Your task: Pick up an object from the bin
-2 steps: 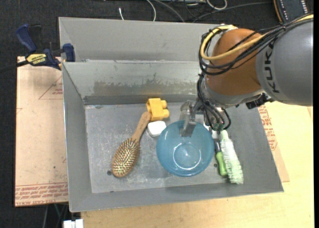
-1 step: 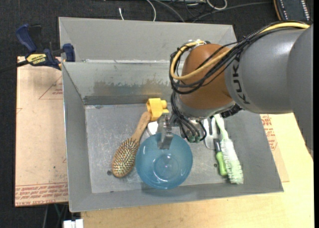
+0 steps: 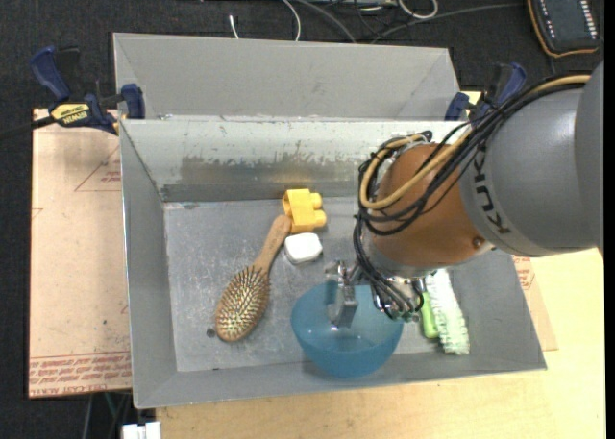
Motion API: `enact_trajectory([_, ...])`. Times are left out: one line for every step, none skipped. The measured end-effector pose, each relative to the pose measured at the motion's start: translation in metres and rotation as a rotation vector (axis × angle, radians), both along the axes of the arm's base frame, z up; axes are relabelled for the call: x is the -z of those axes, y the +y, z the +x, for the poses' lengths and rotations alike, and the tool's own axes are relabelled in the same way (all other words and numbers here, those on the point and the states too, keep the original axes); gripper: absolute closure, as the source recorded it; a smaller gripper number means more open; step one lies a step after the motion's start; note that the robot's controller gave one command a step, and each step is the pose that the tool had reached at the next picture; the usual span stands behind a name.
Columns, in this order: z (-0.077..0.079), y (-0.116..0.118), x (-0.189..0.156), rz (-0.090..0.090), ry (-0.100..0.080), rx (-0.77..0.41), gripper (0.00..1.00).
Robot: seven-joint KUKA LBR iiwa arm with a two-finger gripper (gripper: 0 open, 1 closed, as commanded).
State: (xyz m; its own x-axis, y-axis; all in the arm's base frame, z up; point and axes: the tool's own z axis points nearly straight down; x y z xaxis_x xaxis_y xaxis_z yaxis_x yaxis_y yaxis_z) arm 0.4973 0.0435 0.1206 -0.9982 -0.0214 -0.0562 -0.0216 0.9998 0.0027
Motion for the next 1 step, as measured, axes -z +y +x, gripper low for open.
enact_trajectory([0.1214,0.0081,-0.0023,0.013,0.014,0.047,1.0])
